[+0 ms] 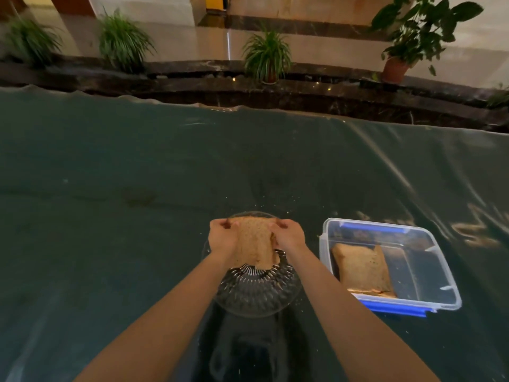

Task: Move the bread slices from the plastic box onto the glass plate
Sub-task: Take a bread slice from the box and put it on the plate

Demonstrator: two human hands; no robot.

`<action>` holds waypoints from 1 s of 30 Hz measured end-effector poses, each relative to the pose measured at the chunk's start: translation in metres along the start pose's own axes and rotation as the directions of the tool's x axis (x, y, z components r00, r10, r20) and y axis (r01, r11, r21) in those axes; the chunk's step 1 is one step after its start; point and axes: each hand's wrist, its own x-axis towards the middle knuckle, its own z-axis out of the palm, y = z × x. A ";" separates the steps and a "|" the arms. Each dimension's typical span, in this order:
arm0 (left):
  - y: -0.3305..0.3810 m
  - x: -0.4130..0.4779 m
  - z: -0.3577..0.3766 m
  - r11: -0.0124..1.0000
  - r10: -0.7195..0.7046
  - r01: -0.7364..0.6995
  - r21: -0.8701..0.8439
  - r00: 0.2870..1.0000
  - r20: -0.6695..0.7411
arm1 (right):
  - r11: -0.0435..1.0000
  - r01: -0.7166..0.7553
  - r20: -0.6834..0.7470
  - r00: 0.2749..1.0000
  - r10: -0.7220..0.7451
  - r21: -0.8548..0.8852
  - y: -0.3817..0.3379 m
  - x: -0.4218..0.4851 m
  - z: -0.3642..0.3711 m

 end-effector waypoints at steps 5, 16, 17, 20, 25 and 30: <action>-0.005 0.015 0.008 0.998 0.014 -0.018 0.065 0.998 0.063 | 0.997 0.006 -0.092 0.996 -0.012 -0.072 0.006 0.014 0.011; -0.010 0.025 0.006 0.941 0.162 -0.187 0.282 0.981 0.108 | 0.976 0.029 -0.147 0.987 -0.061 -0.214 0.010 0.023 0.023; -0.010 0.025 0.004 0.930 0.179 -0.208 0.303 0.976 0.120 | 0.975 0.036 -0.138 0.988 -0.068 -0.221 0.009 0.023 0.022; -0.008 0.024 0.001 0.908 0.189 -0.236 0.345 0.968 0.165 | 0.960 0.058 -0.103 0.991 -0.089 -0.275 0.007 0.022 0.019; -0.001 0.017 -0.004 0.854 0.240 -0.302 0.423 0.951 0.194 | 0.928 0.085 -0.034 0.994 -0.105 -0.364 0.005 0.017 0.008; 0.017 0.002 -0.003 0.822 0.317 -0.381 0.423 0.924 0.214 | 0.900 0.140 0.079 0.990 -0.117 -0.413 -0.002 0.007 -0.017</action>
